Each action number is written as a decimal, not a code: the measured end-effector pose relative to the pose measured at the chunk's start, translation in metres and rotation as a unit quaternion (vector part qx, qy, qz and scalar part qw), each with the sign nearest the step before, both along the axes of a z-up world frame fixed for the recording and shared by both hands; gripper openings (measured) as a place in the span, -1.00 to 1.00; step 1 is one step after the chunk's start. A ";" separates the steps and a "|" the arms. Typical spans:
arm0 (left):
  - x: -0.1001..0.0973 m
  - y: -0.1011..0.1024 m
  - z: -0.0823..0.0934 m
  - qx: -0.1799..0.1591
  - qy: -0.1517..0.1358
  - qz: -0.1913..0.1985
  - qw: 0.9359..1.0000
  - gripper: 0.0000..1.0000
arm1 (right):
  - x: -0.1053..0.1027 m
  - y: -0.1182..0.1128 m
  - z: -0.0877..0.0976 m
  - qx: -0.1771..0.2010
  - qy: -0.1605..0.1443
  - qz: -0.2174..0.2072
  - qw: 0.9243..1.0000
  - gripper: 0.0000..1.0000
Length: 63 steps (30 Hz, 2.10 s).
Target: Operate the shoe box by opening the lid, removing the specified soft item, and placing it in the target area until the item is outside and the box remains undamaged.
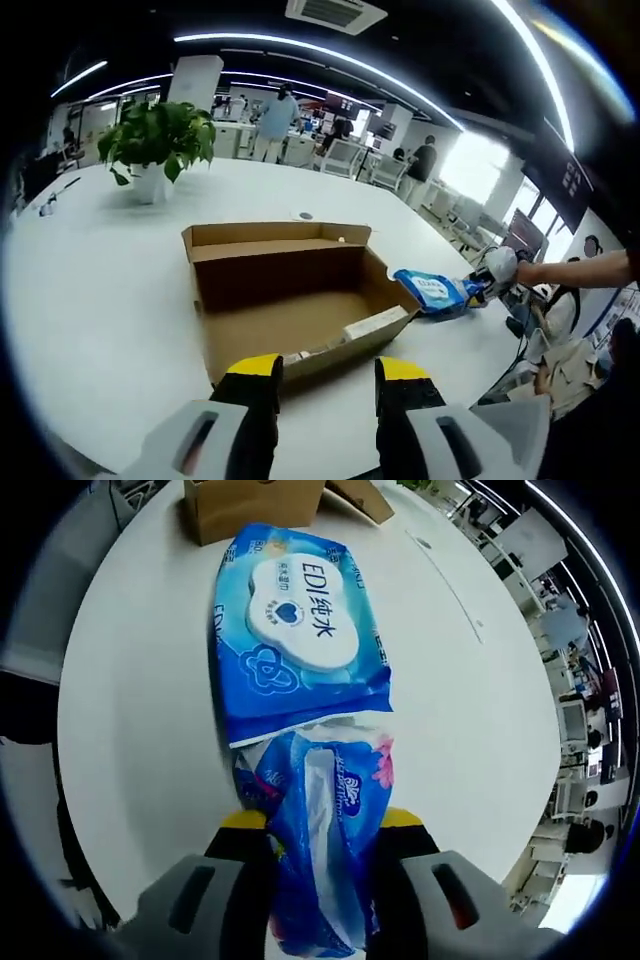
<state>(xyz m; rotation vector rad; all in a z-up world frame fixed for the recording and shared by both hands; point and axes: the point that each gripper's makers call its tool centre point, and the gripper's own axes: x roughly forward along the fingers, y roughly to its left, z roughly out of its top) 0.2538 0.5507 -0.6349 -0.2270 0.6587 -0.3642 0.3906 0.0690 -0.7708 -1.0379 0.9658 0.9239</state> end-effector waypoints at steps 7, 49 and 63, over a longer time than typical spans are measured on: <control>0.002 -0.001 0.002 0.001 -0.002 -0.001 1.000 -0.25 | -0.002 0.001 -0.002 -0.009 0.003 0.019 1.000 -0.21; -0.006 -0.018 -0.007 -0.034 0.001 0.003 0.999 -0.21 | 0.008 0.022 0.060 0.086 -0.019 -0.061 0.994 -0.14; -0.010 -0.002 -0.007 -0.043 -0.002 0.018 0.999 -0.22 | 0.011 0.118 0.074 0.171 0.003 -0.044 0.984 -0.12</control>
